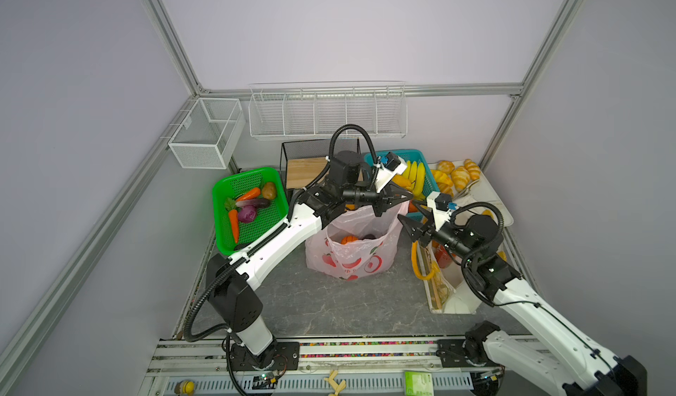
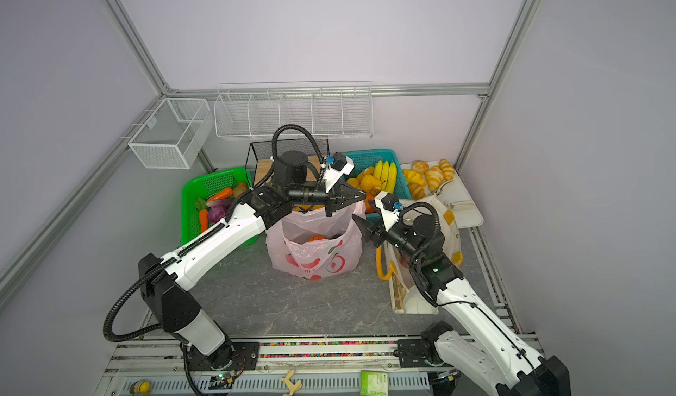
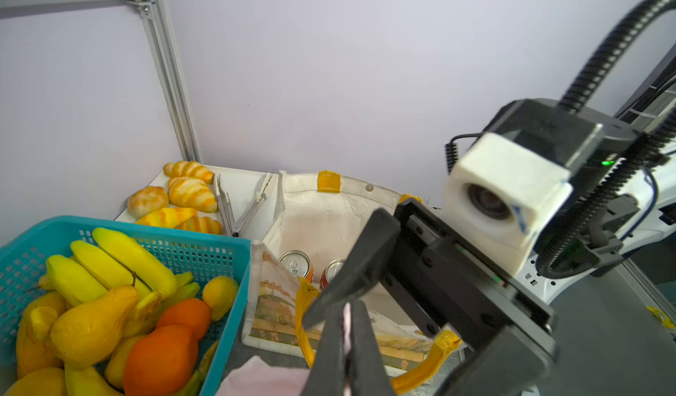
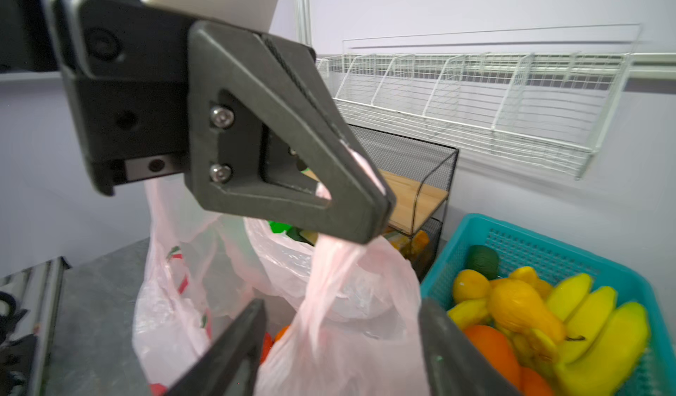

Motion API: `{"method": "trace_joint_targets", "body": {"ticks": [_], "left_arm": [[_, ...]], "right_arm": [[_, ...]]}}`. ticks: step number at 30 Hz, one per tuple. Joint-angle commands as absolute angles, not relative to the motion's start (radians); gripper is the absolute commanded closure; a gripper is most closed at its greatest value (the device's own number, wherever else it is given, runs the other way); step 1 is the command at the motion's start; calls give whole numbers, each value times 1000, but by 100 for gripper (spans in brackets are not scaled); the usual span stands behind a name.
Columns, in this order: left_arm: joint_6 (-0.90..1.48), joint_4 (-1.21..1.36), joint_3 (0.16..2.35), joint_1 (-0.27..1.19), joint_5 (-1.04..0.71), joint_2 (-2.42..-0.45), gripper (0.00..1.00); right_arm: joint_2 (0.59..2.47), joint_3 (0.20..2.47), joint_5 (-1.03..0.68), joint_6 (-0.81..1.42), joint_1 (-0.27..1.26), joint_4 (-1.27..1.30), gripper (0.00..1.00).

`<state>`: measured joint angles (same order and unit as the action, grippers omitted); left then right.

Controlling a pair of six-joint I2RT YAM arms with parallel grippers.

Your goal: Place the mixed food into the grocery bags and tie them

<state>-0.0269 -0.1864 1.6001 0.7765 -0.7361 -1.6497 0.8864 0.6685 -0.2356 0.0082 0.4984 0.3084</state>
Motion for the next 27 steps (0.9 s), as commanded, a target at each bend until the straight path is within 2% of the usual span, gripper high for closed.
{"method": "trace_joint_targets", "body": {"ticks": [1, 5, 9, 21, 25, 27], "left_arm": [[131, -46, 1558, 779, -694, -1595, 100], [235, 32, 1498, 779, -648, -1561, 100], [316, 79, 1462, 779, -617, -1532, 100], [526, 212, 1381, 779, -616, -1477, 100], [544, 218, 1366, 779, -606, -1474, 100], [554, 220, 1362, 779, -592, -1472, 100]], "right_arm": [[873, 626, -51, -28, 551, 378, 1], [927, 642, 7, -33, 624, 474, 12], [993, 637, 107, 0, 651, 610, 12], [1189, 737, 87, 64, 662, 757, 11], [1229, 738, 213, 83, 685, 769, 1], [1255, 730, 330, 110, 699, 737, 6]]}}
